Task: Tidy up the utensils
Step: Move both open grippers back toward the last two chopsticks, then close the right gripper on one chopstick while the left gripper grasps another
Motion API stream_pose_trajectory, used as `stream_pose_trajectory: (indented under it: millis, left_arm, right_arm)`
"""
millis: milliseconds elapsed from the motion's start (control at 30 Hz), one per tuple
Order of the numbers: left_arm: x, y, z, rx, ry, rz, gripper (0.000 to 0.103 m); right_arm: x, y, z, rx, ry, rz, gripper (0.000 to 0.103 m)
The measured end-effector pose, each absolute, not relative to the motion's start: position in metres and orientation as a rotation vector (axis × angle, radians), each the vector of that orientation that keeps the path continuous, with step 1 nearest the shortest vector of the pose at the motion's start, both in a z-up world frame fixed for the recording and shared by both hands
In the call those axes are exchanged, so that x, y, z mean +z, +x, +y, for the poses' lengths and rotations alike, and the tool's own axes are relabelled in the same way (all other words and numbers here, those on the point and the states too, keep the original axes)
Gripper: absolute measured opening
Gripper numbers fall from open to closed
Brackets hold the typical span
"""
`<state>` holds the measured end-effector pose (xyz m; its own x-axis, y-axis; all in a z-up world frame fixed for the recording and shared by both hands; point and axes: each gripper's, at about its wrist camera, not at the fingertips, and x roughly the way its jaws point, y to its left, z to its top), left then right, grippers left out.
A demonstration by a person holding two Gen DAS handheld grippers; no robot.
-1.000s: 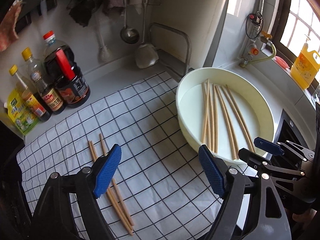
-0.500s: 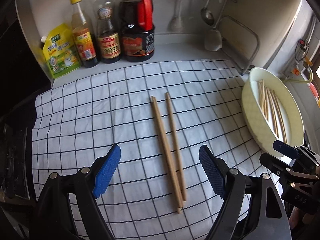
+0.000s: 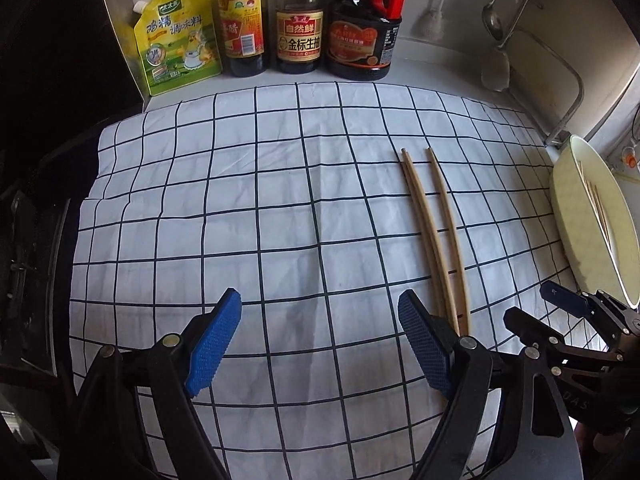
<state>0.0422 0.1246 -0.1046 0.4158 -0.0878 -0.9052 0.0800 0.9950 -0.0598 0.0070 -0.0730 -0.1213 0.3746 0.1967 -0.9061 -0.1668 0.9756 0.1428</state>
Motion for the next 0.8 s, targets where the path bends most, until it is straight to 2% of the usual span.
stream_pose_trajectory:
  millis: [800]
  left_arm:
    - [-0.113,0.040,0.136,-0.128,-0.020,1.142,0.079]
  right_arm:
    - [-0.148,0.022,-0.036,0.118,-0.121,1.147,0.062]
